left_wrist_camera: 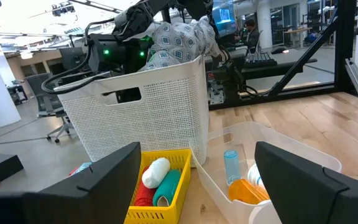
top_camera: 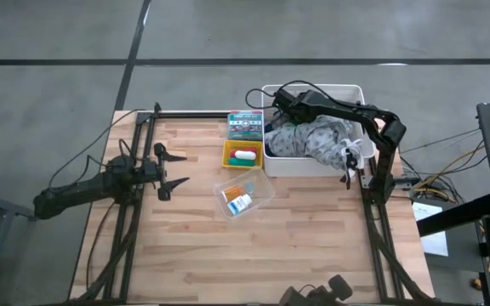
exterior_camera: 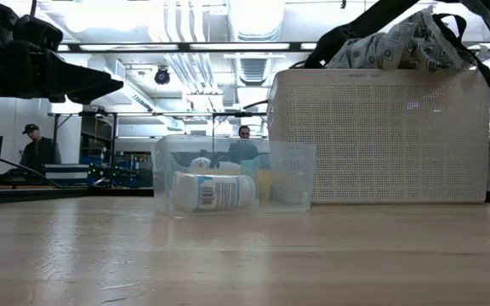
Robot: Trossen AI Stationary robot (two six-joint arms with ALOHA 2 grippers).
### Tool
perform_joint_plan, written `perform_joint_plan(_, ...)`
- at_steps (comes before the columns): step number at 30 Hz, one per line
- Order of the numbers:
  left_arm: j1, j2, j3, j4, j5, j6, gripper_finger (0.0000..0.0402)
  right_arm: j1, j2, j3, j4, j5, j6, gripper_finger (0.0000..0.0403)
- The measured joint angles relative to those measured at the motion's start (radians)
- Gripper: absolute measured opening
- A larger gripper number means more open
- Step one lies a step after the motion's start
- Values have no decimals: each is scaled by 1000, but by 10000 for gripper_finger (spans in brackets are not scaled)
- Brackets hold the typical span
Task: Pick & Place Medicine items
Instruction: Put the gray patient gown into the white bin
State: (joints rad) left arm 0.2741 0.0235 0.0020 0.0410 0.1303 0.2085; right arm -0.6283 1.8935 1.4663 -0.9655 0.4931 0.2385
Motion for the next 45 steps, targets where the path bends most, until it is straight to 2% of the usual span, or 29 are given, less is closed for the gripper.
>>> perform_joint_plan(4,0,0,0,0,0,0,320,0,0,0,-8,7,53,9)
perform_joint_plan(10,0,0,0,0,0,0,320,3,0,1,-3,-125,52,9)
perform_joint_plan(20,0,0,0,0,0,0,320,4,0,0,7,-124,34,9)
perform_joint_plan(27,0,0,0,0,0,0,320,4,0,-1,15,-124,110,20)
perform_joint_plan(32,0,0,0,0,0,0,320,4,0,-1,19,-123,162,61)
perform_joint_plan(41,0,0,0,0,0,0,320,4,0,-2,28,-131,179,195)
perform_joint_plan(45,0,0,0,0,0,0,320,4,0,-2,28,-133,141,234)
